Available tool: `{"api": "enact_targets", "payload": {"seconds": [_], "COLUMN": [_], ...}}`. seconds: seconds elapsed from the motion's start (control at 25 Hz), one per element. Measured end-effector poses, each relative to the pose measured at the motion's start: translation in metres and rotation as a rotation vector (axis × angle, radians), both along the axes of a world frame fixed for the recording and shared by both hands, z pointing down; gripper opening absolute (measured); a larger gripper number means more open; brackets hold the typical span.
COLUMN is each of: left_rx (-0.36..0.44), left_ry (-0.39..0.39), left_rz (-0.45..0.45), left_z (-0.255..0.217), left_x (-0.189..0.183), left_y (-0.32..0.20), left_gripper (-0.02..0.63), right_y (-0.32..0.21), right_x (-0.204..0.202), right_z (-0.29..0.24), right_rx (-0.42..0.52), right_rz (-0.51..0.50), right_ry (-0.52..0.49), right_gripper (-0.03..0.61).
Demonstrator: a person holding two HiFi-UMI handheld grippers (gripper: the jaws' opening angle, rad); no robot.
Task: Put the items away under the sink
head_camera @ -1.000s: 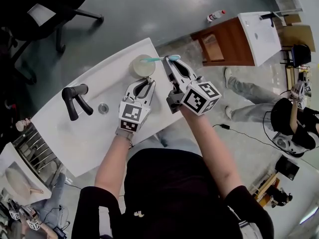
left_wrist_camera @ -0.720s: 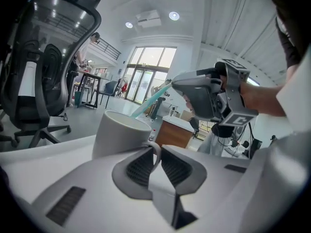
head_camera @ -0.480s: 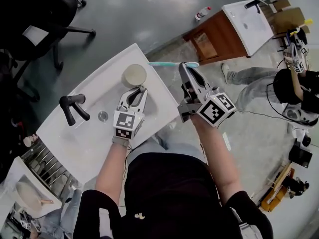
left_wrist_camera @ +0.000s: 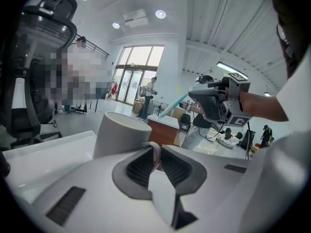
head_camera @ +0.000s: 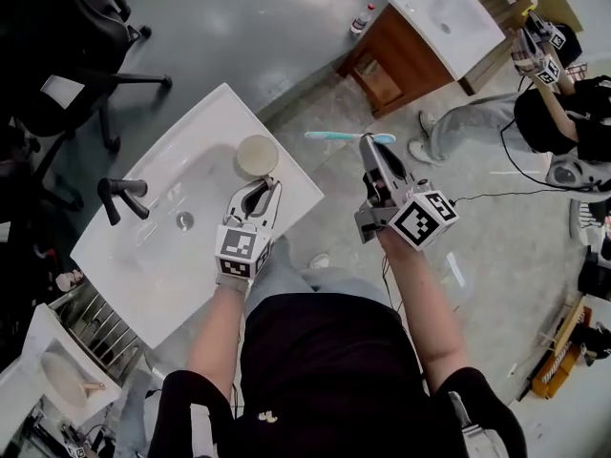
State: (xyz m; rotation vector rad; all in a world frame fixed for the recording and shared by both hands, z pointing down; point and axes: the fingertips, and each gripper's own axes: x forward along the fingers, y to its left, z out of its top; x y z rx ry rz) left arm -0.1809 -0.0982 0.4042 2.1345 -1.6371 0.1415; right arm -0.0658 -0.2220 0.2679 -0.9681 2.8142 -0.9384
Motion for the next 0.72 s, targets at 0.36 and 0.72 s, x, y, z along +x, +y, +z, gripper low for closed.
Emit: {"api": "enact_targets", "payload": {"seconds": [0.36, 0.72], "left_rx": [0.006, 0.009], "left_ry": [-0.023, -0.045], "left_rz": [-0.020, -0.013], "left_z": [-0.026, -0.032], "left_x": [0.079, 0.139], "left_y": [0.057, 0.091], "left_gripper": [0.061, 0.061], "right_y": [0.062, 0.100], "right_x": [0.128, 0.200], "right_z": [0.008, 0.027], "right_rx": [0.009, -0.020], "right_rz": [0.030, 0.050], "right_ry": [-0.023, -0.057], "right_gripper": [0.043, 0.043]}}
